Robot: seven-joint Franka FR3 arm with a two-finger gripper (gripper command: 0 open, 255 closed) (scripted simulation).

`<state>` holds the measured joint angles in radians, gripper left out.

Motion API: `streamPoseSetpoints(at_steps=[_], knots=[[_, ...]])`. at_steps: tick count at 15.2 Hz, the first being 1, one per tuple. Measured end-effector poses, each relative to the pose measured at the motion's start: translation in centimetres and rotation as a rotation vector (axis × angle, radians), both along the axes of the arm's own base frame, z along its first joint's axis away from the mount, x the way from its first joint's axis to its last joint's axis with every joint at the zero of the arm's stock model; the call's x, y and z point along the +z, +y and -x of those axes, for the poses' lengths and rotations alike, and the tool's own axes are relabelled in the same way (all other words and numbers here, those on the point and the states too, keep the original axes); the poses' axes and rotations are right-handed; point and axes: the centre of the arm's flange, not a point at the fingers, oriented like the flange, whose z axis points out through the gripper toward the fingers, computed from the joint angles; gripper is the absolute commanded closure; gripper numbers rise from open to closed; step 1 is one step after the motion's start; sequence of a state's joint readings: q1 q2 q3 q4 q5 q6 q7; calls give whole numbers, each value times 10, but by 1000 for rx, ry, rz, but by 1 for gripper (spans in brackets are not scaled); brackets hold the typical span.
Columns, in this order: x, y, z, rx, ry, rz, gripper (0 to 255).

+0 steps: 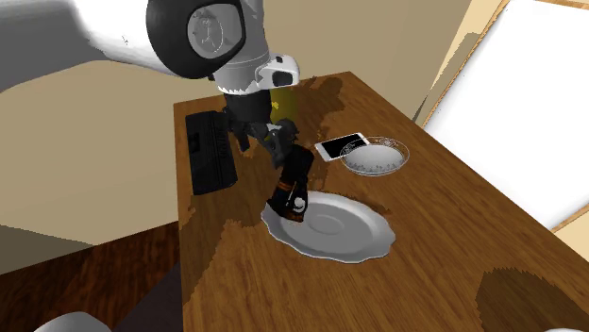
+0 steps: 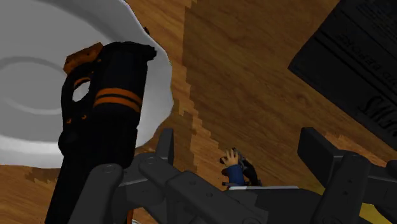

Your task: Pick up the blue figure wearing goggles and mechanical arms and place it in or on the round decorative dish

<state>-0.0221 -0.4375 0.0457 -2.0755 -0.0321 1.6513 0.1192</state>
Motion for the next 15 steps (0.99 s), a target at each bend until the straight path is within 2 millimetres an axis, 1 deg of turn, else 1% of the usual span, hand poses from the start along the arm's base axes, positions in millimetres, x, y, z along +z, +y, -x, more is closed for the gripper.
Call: streamPoseSetpoints(at_steps=[2, 4, 5, 8, 11, 13, 15], knots=[[1, 8, -22, -13, -8, 15, 0], [4, 15, -49, -27, -14, 30, 0], [2, 16, -57, -30, -17, 34, 0], [-6, 18, -62, -29, -29, 37, 0], [-14, 18, -64, -23, -53, 37, 0], [-15, 18, -65, -19, -81, 35, 0], [-16, 21, -69, -18, -112, 32, 0]])
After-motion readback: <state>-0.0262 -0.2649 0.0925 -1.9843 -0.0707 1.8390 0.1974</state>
